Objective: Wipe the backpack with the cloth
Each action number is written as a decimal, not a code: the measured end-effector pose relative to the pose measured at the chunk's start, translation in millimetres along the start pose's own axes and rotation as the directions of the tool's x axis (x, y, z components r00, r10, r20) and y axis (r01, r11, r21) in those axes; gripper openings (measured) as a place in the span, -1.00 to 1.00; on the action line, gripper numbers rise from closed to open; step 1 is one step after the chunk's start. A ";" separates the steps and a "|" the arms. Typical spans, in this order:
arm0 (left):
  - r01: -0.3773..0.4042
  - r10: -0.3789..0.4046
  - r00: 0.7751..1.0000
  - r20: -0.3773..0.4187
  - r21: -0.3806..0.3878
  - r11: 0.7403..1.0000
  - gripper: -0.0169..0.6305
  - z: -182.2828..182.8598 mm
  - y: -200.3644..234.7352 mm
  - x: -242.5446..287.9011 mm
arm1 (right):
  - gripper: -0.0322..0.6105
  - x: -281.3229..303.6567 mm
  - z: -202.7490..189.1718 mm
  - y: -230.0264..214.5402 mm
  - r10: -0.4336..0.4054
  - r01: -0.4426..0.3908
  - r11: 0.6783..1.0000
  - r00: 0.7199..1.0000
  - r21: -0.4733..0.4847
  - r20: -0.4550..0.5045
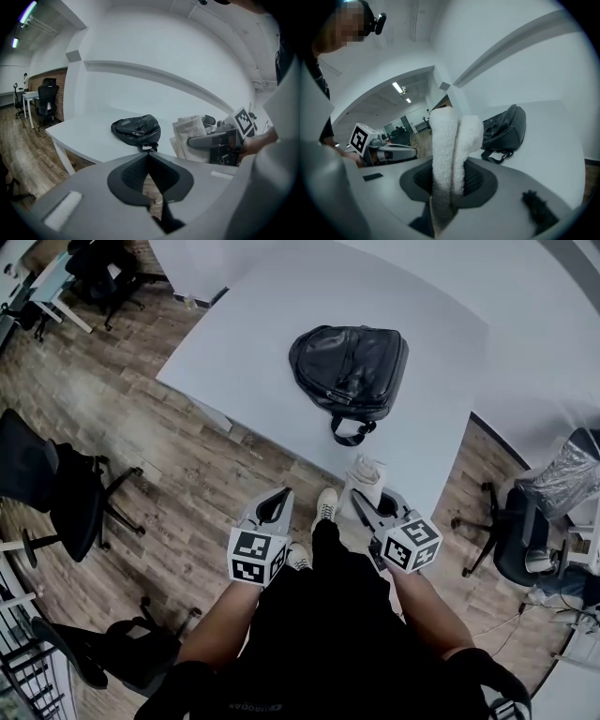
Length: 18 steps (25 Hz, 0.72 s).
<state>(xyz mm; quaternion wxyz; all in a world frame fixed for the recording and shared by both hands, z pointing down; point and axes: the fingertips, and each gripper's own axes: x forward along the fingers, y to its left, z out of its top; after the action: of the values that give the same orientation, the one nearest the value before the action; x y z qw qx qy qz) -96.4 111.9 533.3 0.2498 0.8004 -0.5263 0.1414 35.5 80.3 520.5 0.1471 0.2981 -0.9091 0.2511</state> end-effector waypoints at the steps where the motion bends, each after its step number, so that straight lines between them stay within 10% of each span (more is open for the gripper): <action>1: -0.001 0.001 1.000 -0.005 0.000 1.000 -0.93 1.4 2.4 4.6 | -0.61 3.7 3.0 -4.6 0.000 0.000 1.000 1.000 0.003 0.002; 18: 0.001 -0.002 1.000 0.006 0.061 0.998 -0.93 96.5 29.9 94.0 | -0.61 59.0 83.6 -80.8 0.034 -0.035 0.999 0.999 0.009 0.043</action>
<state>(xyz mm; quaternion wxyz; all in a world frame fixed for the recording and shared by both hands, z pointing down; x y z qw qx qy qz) -89.1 -23.3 506.2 0.2240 0.8084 -0.5219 0.1547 29.4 -49.1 505.4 0.1219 0.2884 -0.9158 0.2516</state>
